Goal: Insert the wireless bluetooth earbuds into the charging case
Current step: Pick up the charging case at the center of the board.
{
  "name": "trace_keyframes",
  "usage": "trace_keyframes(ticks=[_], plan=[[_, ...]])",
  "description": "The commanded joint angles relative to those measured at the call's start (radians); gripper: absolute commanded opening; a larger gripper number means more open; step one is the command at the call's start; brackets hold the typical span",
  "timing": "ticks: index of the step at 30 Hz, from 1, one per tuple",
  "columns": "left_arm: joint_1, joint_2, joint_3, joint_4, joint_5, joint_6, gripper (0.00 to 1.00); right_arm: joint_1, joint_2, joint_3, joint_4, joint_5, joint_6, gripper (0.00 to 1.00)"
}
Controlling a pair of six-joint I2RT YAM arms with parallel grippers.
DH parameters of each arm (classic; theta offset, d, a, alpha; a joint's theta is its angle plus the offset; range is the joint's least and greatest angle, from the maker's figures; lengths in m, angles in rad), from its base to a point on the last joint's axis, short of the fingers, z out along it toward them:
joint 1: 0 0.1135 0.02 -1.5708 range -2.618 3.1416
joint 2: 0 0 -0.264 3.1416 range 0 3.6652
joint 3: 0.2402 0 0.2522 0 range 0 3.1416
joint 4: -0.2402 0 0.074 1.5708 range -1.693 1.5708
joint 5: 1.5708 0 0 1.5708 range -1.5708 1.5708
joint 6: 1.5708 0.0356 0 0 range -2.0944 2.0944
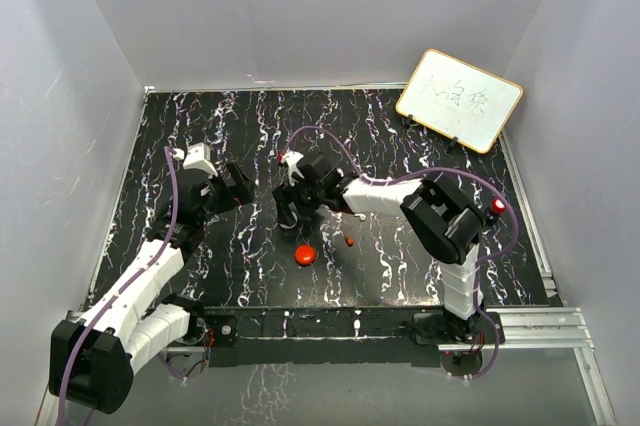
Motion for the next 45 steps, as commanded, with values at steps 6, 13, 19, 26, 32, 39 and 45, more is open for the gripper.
trace_keyframes(ticks=[6, 13, 19, 26, 32, 39, 45], plan=[[-0.003, -0.022, 0.015, -0.032, -0.016, 0.013, 0.99, 0.089, 0.024, 0.045, -0.079, 0.187, -0.089, 0.74], [-0.003, -0.027, 0.01, -0.041, -0.023, 0.009, 0.99, 0.129, 0.034, 0.035, -0.102, 0.298, -0.108, 0.68], [-0.004, -0.026, 0.009, -0.047, -0.025, 0.007, 0.99, 0.156, 0.047, 0.036, -0.107, 0.37, -0.12, 0.52], [-0.004, -0.011, 0.021, -0.046, -0.01, -0.01, 0.99, 0.158, -0.022, -0.003, -0.055, 0.439, -0.123, 0.33], [-0.004, 0.042, 0.033, 0.028, 0.08, -0.041, 0.99, 0.155, -0.166, -0.133, 0.113, 0.481, -0.175, 0.28], [-0.003, 0.172, 0.052, 0.174, 0.272, -0.115, 0.96, 0.086, -0.383, -0.327, 0.374, 0.425, -0.235, 0.24], [-0.003, 0.266, 0.038, 0.368, 0.406, -0.207, 0.81, 0.07, -0.467, -0.406, 0.511, 0.417, -0.311, 0.23]])
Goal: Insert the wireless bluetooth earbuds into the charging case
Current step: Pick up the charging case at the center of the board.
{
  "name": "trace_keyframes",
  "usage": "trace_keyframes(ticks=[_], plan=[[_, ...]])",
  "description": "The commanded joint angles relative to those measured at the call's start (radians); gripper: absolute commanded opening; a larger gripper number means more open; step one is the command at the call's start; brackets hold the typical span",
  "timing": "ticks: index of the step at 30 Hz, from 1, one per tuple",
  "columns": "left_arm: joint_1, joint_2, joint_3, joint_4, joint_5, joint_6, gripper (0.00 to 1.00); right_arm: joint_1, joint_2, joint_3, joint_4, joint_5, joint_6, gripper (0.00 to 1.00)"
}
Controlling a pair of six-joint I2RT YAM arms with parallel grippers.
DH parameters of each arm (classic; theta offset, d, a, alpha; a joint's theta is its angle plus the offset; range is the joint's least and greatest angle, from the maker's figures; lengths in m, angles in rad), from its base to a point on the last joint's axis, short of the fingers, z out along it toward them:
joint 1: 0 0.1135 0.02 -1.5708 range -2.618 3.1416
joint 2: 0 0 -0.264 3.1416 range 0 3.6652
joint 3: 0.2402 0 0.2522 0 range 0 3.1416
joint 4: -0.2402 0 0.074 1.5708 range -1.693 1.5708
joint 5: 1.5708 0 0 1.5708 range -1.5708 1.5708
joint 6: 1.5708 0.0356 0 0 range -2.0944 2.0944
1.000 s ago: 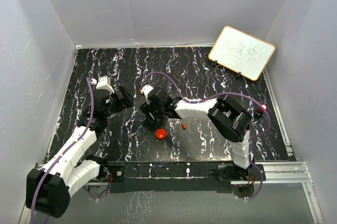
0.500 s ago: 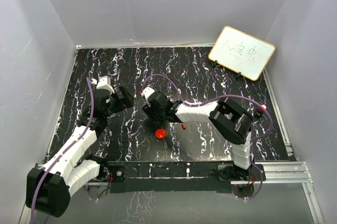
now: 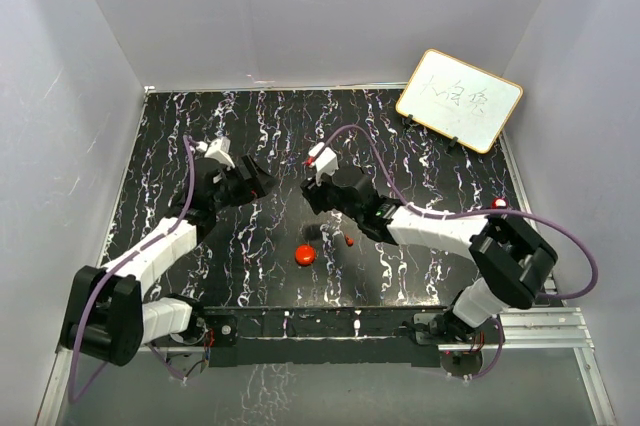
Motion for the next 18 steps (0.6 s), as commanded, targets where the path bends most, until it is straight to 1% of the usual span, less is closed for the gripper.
trace_keyframes(ticks=[1, 4, 8, 14, 18], plan=[[-0.005, 0.04, 0.018, 0.186, 0.158, -0.086, 0.79, 0.001, -0.054, -0.041, 0.217, -0.011, -0.076, 0.23], [-0.01, 0.072, 0.011, 0.267, 0.2, -0.114, 0.76, 0.002, -0.071, -0.066, 0.265, -0.029, -0.084, 0.23], [-0.026, 0.095, 0.013, 0.348, 0.244, -0.126, 0.72, 0.001, -0.077, -0.069, 0.285, -0.056, -0.09, 0.23], [-0.063, 0.122, 0.027, 0.372, 0.274, -0.133, 0.67, 0.002, -0.076, -0.064, 0.302, -0.065, -0.095, 0.23], [-0.088, 0.141, 0.005, 0.453, 0.303, -0.154, 0.6, 0.002, -0.069, -0.051, 0.303, -0.082, -0.092, 0.22]])
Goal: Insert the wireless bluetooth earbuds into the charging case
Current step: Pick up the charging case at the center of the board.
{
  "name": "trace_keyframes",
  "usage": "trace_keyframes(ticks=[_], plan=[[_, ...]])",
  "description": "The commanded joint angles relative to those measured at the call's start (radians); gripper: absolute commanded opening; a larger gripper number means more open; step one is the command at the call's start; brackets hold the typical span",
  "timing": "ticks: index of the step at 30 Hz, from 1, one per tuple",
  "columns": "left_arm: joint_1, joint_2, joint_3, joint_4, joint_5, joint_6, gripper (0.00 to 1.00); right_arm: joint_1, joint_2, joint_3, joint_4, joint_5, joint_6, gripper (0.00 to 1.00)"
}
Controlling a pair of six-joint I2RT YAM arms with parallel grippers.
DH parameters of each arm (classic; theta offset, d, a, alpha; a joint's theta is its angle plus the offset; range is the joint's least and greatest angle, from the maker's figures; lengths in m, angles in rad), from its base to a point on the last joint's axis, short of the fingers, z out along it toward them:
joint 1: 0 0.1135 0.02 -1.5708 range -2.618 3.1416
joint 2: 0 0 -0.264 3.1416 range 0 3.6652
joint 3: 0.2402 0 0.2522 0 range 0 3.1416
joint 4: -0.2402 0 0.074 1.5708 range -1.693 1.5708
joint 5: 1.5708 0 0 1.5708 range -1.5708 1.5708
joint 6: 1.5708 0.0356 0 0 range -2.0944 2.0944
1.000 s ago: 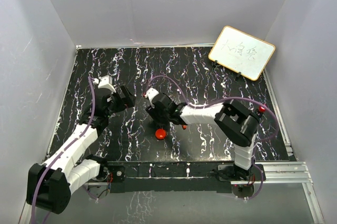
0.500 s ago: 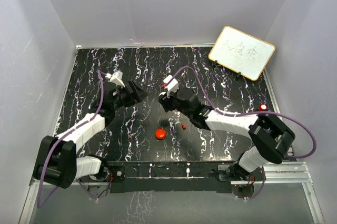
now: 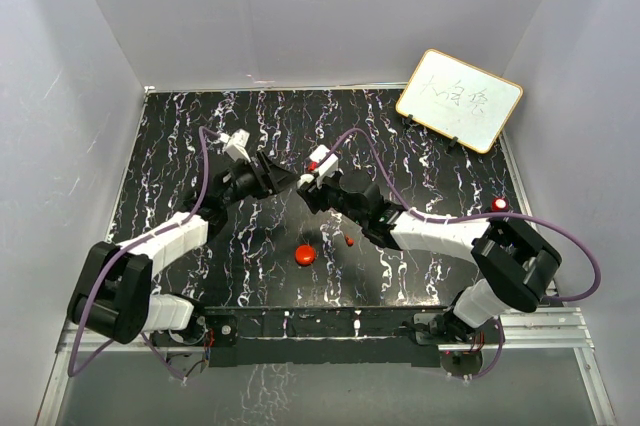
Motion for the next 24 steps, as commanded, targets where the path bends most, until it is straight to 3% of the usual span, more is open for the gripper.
trace_keyframes(ticks=[1, 24], plan=[[-0.025, 0.01, 0.002, 0.121, 0.067, -0.028, 0.59, 0.005, -0.028, 0.023, 0.082, -0.025, -0.014, 0.22], [-0.038, 0.095, -0.062, 0.319, 0.175, -0.05, 0.51, -0.011, -0.075, 0.025, 0.076, -0.091, 0.002, 0.2]])
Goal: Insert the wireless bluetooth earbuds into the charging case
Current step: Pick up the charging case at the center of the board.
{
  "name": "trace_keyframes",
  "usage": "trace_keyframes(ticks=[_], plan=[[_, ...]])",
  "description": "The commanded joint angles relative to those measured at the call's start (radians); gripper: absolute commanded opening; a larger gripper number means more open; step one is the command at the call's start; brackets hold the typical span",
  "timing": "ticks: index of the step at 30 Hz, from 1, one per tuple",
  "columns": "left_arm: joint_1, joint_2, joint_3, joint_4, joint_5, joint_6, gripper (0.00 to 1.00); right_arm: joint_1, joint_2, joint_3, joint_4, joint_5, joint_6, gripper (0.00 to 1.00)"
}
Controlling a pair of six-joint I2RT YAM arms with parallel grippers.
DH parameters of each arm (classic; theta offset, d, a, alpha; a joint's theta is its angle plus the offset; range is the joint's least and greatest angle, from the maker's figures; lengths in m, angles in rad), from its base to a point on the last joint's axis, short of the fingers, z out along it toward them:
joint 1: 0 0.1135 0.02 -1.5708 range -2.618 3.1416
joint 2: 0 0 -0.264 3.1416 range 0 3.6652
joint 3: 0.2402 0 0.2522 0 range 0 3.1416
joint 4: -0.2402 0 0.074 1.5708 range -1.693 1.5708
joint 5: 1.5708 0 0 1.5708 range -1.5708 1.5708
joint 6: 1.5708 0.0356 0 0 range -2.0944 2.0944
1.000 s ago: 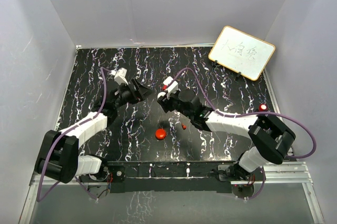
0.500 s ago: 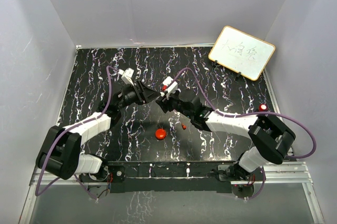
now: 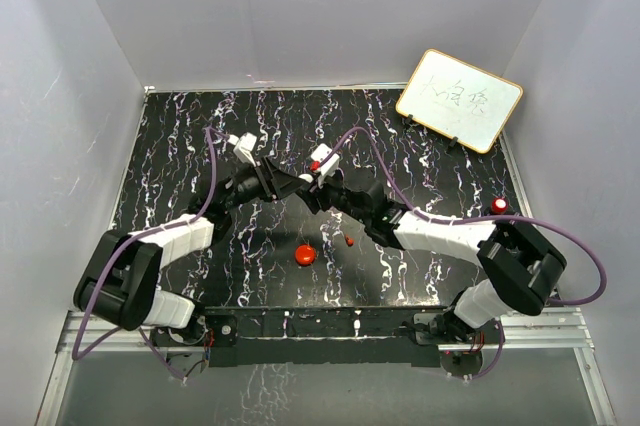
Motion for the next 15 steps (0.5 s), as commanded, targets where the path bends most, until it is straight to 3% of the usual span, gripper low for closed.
trace_keyframes(ticks=[1, 9, 13, 15], plan=[[-0.01, 0.03, -0.007, 0.078, 0.052, -0.008, 0.48, -0.007, -0.048, 0.025, 0.08, -0.022, 0.001, 0.2], [-0.022, 0.061, 0.006, 0.115, 0.088, -0.025, 0.3, -0.013, -0.05, 0.012, 0.097, -0.03, 0.006, 0.2], [-0.025, 0.065, 0.006, 0.122, 0.097, -0.026, 0.16, -0.015, -0.044, 0.013, 0.1, -0.033, 0.011, 0.21], [-0.025, 0.065, 0.007, 0.116, 0.097, -0.025, 0.02, -0.018, -0.041, 0.016, 0.095, -0.038, 0.019, 0.32]])
